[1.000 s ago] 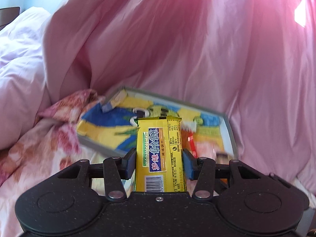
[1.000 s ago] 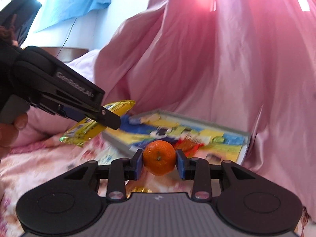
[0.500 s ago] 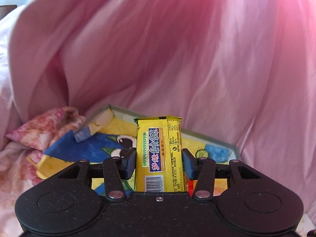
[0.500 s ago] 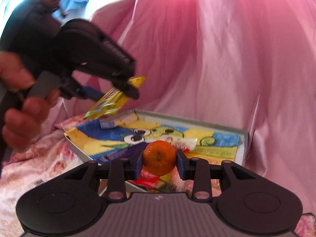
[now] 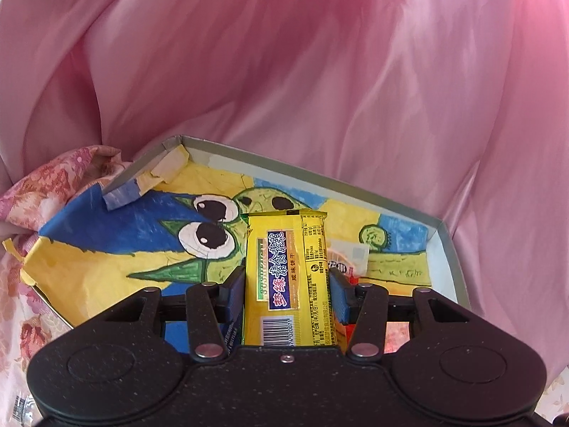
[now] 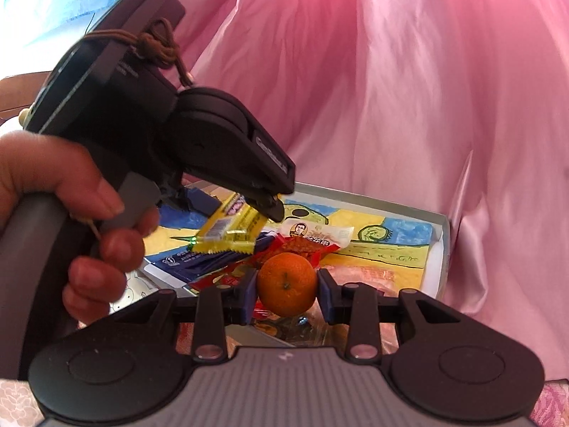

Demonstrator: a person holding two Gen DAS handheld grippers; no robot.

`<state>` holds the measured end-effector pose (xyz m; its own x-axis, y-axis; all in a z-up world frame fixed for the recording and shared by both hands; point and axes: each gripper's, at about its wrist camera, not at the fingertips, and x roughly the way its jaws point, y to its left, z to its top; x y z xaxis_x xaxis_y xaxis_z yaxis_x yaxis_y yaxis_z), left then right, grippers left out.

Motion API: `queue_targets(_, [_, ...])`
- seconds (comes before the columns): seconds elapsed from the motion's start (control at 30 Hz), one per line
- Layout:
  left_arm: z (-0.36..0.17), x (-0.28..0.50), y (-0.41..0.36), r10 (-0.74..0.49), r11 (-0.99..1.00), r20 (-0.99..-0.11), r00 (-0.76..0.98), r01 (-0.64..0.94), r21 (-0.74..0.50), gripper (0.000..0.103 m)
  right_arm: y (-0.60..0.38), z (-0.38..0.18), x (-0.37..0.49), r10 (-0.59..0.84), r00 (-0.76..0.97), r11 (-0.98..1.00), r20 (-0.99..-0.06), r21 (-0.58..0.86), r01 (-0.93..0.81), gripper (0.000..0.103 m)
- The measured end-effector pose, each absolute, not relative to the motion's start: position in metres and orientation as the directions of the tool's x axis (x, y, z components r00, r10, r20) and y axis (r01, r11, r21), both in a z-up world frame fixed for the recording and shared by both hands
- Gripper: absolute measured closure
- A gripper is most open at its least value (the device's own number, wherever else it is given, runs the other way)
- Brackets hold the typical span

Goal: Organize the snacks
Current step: 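Open both tools over the tray and withdraw them toward the remaining snacks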

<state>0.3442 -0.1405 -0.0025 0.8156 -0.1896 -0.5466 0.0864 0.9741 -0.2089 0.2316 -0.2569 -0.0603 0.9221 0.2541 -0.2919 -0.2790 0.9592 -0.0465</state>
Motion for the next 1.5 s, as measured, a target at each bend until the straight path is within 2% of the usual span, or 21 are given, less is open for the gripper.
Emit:
queue_targets(0.33, [-0.007,0.346,-0.143,-0.186,0.976,-0.568,0.802,0.086,-0.198,0.052,-0.257,-0.06,0.235,0.253,0.922,0.959,-0.292,-0.05,-0.278,0.063])
queue_targets(0.5, [-0.008,0.347,-0.142,-0.177,0.978,-0.581,0.795,0.075,-0.196,0.05,-0.258,-0.06,0.234,0.251,0.924,0.959,-0.289,-0.053,-0.278,0.059])
queue_targets(0.6, [-0.002,0.344,-0.14,-0.18,0.978,-0.569,0.803,0.082,-0.193,0.041,-0.259,-0.058,0.232,0.252,0.926,0.959,-0.281,-0.053,-0.277,0.053])
queue_targets(0.83, [0.021,0.326,-0.13,-0.187,0.972,-0.51,0.84,0.082,-0.221,0.023,-0.262,-0.048,0.225,0.247,0.938,0.962,-0.243,-0.052,-0.267,0.03])
queue_targets(1.13, [0.059,0.278,-0.098,-0.16,0.968,-0.397,0.904,0.065,-0.241,0.012,-0.264,-0.022,0.195,0.226,0.964,0.969,-0.139,-0.068,-0.237,0.003])
queue_targets(1.2, [0.064,0.265,-0.091,-0.145,0.97,-0.369,0.918,0.058,-0.236,0.01,-0.262,-0.017,0.187,0.215,0.97,0.972,-0.115,-0.072,-0.224,0.0])
queue_targets(1.5, [0.078,0.202,-0.053,-0.071,0.971,-0.287,0.955,0.0,-0.24,0.005,-0.251,-0.002,0.139,0.145,0.989,0.986,-0.031,-0.075,-0.147,0.0])
